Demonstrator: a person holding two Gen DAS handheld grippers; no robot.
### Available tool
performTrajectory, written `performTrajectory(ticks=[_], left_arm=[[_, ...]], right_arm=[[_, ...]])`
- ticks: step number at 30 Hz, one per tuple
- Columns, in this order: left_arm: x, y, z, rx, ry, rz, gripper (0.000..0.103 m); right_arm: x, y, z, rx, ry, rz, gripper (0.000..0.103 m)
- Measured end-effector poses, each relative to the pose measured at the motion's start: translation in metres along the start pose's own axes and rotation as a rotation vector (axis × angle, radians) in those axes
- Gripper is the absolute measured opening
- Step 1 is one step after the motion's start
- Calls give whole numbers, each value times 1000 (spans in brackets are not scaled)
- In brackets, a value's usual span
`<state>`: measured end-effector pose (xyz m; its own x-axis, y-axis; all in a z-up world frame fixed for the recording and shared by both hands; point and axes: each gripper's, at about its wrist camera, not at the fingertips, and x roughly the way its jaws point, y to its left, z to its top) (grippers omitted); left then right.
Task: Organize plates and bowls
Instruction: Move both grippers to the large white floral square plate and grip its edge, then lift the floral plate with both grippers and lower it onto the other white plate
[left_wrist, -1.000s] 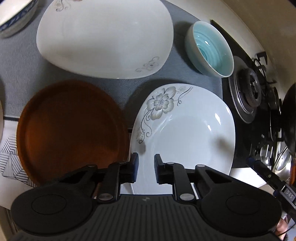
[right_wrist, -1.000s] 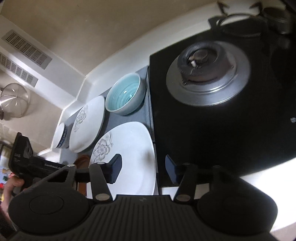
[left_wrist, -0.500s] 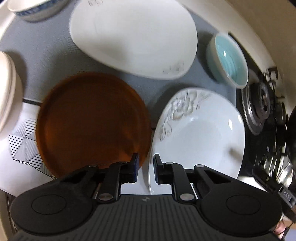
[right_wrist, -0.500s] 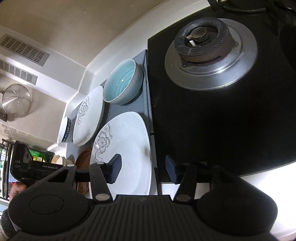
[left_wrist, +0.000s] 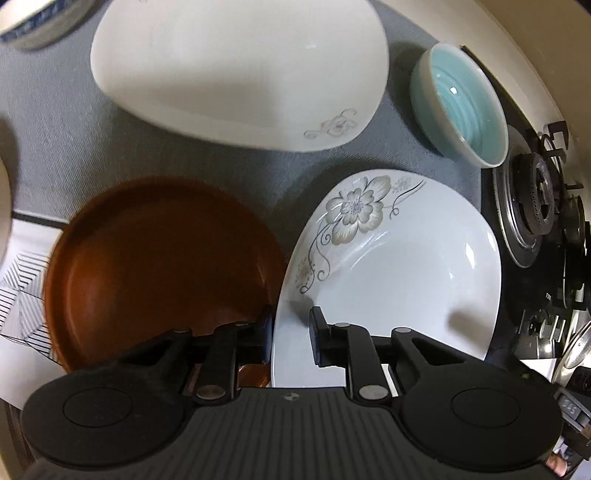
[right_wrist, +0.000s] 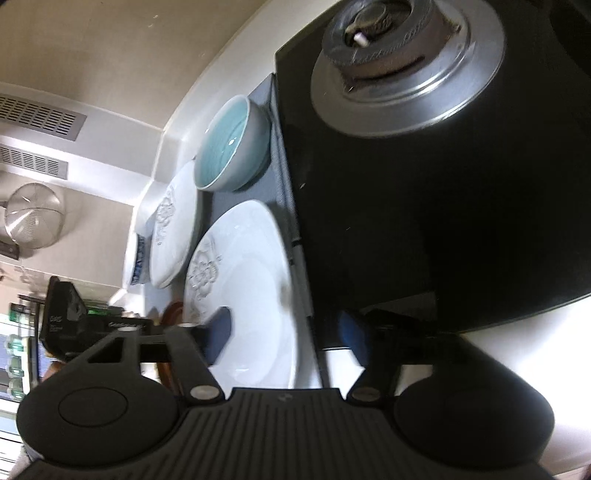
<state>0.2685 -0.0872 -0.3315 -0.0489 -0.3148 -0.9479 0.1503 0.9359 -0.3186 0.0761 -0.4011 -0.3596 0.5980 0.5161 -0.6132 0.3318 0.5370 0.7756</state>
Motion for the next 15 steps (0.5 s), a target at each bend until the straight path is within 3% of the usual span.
performTrajectory(ticks=[4,11,15], left_arm=[[-13,-7,-4,59,-50,13,21],[6,-9,-4,67,-8,19,22],[-10,-12,-14,110,-70,8,22]], right_arm=[[2,15,-3,-109,-3,-59,38],[21,4,3,-64,39,-42,25],[18,22,-7,-183,-1,-94,23]])
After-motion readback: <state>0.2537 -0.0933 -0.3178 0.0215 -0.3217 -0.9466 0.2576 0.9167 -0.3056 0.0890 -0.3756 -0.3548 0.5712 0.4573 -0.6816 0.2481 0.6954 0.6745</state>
